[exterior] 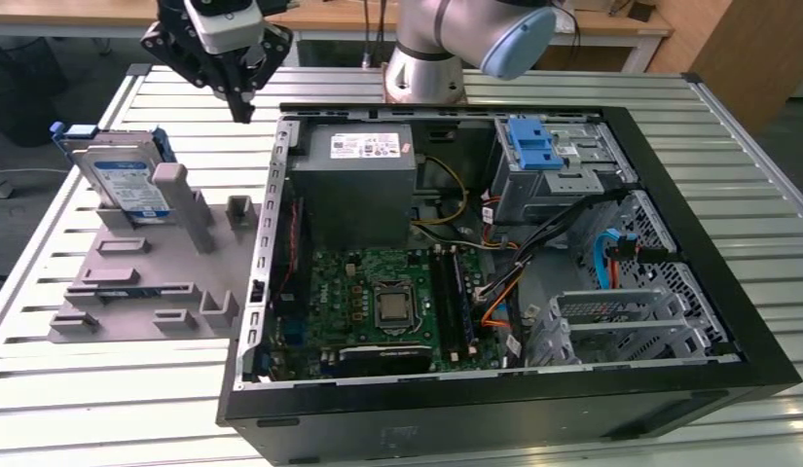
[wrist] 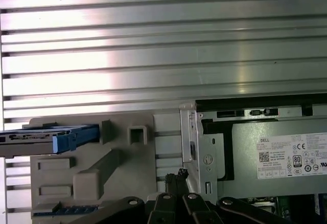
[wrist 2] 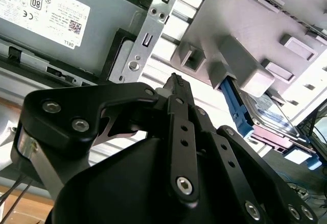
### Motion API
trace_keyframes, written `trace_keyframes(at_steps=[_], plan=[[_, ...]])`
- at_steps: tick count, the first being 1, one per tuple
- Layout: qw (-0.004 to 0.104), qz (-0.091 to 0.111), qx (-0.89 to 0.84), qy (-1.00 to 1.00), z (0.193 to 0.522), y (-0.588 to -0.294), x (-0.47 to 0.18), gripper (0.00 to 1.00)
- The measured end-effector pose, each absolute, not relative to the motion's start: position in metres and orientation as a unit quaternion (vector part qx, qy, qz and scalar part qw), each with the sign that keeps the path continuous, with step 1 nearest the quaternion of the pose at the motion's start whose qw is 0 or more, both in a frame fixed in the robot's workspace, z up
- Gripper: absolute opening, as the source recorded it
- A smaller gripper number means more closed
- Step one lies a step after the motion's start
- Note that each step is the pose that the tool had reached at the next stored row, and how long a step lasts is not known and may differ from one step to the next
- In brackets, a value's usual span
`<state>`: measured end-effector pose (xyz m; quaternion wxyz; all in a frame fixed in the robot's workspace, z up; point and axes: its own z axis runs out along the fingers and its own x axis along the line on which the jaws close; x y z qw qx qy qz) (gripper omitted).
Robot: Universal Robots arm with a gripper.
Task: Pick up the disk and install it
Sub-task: 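Reach for the disk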
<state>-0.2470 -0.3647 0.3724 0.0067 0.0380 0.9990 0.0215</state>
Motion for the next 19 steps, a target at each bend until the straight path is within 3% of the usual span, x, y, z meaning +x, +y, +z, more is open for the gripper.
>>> trace_keyframes(at_steps=[9, 19], plan=[[-0.003, 0.022, 0.038, 0.999, 0.371, -0.362, -0.261, 0.11], [-0.003, 0.022, 0.020, 1.000, 0.370, -0.360, -0.280, 0.11]])
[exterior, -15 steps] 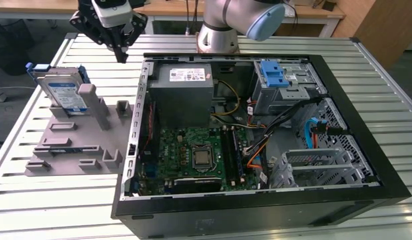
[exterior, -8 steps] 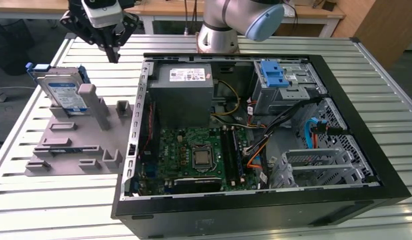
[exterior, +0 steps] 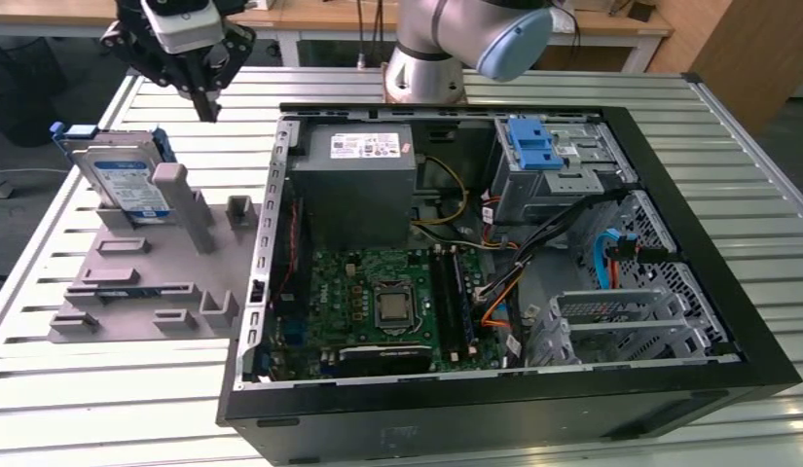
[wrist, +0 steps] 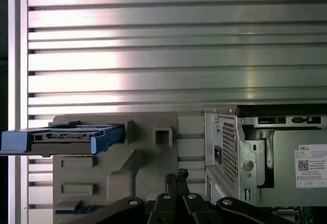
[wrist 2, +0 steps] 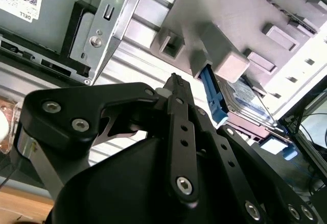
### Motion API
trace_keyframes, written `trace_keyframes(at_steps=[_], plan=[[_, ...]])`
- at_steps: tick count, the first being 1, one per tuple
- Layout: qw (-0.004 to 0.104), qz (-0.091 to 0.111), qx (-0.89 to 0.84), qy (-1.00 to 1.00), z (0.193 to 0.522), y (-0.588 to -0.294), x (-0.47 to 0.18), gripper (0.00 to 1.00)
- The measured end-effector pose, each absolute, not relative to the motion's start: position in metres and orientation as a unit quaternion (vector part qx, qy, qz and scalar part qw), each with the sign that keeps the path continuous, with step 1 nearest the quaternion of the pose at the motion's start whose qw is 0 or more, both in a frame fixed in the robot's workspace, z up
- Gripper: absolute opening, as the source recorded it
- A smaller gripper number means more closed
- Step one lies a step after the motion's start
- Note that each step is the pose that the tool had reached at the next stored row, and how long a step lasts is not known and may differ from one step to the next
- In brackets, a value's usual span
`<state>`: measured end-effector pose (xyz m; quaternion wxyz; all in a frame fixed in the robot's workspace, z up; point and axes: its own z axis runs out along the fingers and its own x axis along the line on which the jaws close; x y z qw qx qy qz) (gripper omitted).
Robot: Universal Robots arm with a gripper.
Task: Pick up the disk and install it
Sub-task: 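Reach for the disk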
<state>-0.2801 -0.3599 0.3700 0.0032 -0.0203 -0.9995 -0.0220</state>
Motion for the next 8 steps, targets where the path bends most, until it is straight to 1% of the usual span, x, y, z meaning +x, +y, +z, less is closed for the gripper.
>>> trace_keyframes(at_steps=[8], plan=[[0.003, -0.022, -0.020, -1.000, 0.369, -0.353, -0.301, 0.11]])
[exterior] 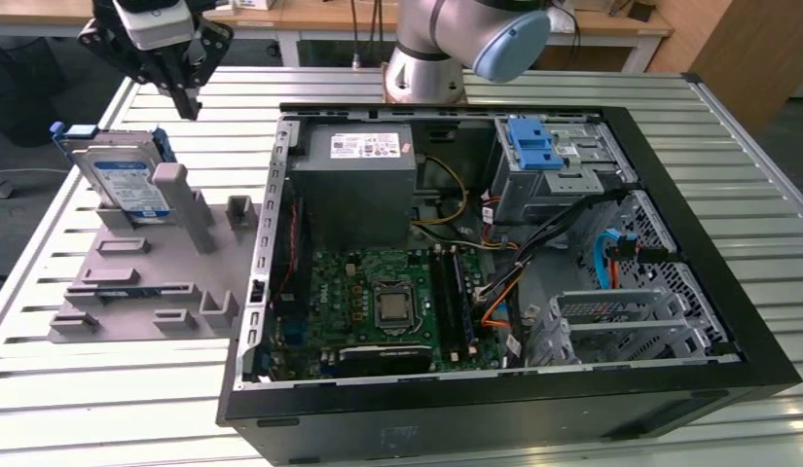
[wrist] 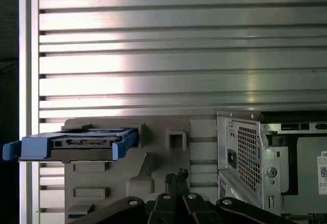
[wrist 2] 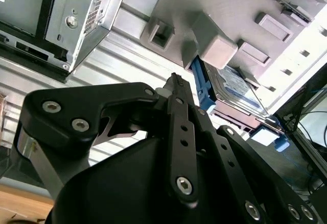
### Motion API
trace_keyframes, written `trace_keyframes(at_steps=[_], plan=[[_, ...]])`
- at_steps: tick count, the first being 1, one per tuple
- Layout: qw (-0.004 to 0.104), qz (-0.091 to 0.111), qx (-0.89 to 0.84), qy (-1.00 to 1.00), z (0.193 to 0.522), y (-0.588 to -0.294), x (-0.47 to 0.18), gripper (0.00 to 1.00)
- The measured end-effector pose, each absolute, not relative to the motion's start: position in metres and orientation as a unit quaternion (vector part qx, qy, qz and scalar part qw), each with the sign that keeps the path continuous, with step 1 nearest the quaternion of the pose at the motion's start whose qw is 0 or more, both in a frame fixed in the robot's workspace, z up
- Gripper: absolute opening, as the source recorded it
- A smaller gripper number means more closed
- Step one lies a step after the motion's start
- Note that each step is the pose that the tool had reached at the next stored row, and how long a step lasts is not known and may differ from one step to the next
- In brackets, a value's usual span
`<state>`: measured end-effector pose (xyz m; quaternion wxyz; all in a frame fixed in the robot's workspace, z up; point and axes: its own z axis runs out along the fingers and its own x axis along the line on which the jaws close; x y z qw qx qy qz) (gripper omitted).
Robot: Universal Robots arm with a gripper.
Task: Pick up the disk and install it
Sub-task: 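Reach for the disk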
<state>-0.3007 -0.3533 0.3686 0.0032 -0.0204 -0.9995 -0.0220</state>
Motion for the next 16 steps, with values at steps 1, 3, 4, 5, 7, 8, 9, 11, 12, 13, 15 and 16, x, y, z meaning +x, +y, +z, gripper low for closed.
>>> trace_keyframes(at_steps=[1, 3, 4, 5, 7, 8, 9, 11, 12, 13, 15, 16], plan=[[0.003, -0.022, -0.020, -1.000, 0.368, -0.353, -0.301, 0.11], [0.003, -0.022, -0.020, -1.000, 0.369, -0.353, -0.301, 0.11], [0.003, -0.022, -0.020, -1.000, 0.369, -0.353, -0.301, 0.11], [0.003, -0.022, -0.020, -1.000, 0.369, -0.353, -0.301, 0.11], [0.003, -0.022, -0.020, -1.000, 0.369, -0.353, -0.302, 0.11], [0.003, -0.022, -0.020, -1.000, 0.369, -0.353, -0.302, 0.11], [0.003, -0.022, -0.020, -1.000, 0.369, -0.353, -0.303, 0.11], [0.003, -0.022, -0.020, -1.000, 0.368, -0.353, -0.306, 0.11], [0.003, -0.022, -0.020, -1.000, 0.368, -0.353, -0.308, 0.11], [0.003, -0.022, -0.020, -1.000, 0.368, -0.353, -0.310, 0.11], [0.003, -0.022, -0.020, -1.000, 0.368, -0.352, -0.314, 0.11], [0.003, -0.022, -0.020, -1.000, 0.368, -0.352, -0.316, 0.11]])
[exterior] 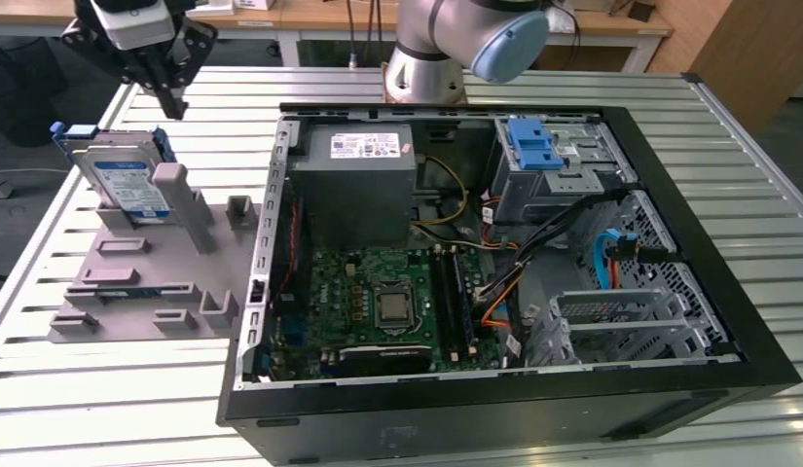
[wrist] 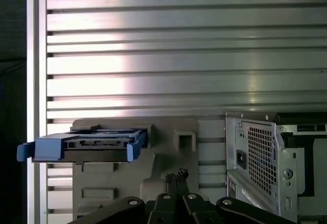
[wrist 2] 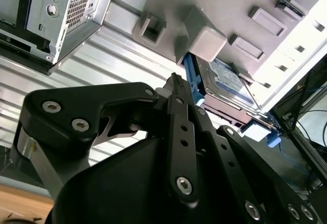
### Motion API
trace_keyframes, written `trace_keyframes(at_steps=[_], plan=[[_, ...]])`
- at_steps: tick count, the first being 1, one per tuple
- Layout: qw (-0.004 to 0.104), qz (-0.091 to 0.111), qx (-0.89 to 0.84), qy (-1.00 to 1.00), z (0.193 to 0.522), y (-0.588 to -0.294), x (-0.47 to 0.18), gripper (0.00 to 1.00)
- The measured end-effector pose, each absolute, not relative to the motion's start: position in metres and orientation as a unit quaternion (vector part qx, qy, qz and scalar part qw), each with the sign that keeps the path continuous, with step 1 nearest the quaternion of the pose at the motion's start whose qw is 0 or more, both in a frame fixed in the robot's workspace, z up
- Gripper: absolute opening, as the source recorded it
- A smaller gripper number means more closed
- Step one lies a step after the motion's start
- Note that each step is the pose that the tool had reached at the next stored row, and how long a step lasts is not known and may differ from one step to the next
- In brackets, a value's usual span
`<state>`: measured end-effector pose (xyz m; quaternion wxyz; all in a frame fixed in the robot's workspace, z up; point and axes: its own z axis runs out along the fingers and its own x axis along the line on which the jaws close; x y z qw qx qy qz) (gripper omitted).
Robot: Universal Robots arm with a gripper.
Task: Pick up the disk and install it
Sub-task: 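Reach for the disk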
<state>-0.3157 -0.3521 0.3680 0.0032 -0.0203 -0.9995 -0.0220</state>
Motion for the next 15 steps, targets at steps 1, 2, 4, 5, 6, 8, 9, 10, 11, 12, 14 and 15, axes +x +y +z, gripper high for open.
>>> trace_keyframes(at_steps=[1, 2, 4, 5, 6, 8, 9, 10, 11, 12, 14, 15], plan=[[0.003, -0.022, -0.020, -1.000, 0.368, -0.352, -0.318, 0.11], [0.003, -0.022, -0.020, -1.000, 0.368, -0.351, -0.319, 0.11], [0.003, -0.022, -0.020, -1.000, 0.367, -0.350, -0.323, 0.11], [0.003, -0.022, -0.020, -1.000, 0.367, -0.350, -0.324, 0.11], [0.003, -0.022, -0.020, -1.000, 0.367, -0.350, -0.326, 0.11], [0.003, -0.022, -0.020, -1.000, 0.366, -0.349, -0.330, 0.11], [0.003, -0.022, -0.020, -1.000, 0.366, -0.349, -0.332, 0.11], [0.003, -0.022, -0.020, -1.000, 0.365, -0.348, -0.334, 0.11], [0.003, -0.022, -0.020, -1.000, 0.365, -0.348, -0.336, 0.11], [0.003, -0.022, -0.020, -1.000, 0.364, -0.348, -0.338, 0.11], [0.003, -0.022, -0.020, -1.000, 0.363, -0.347, -0.341, 0.11], [0.003, -0.022, -0.020, -1.000, 0.363, -0.347, -0.343, 0.11]])
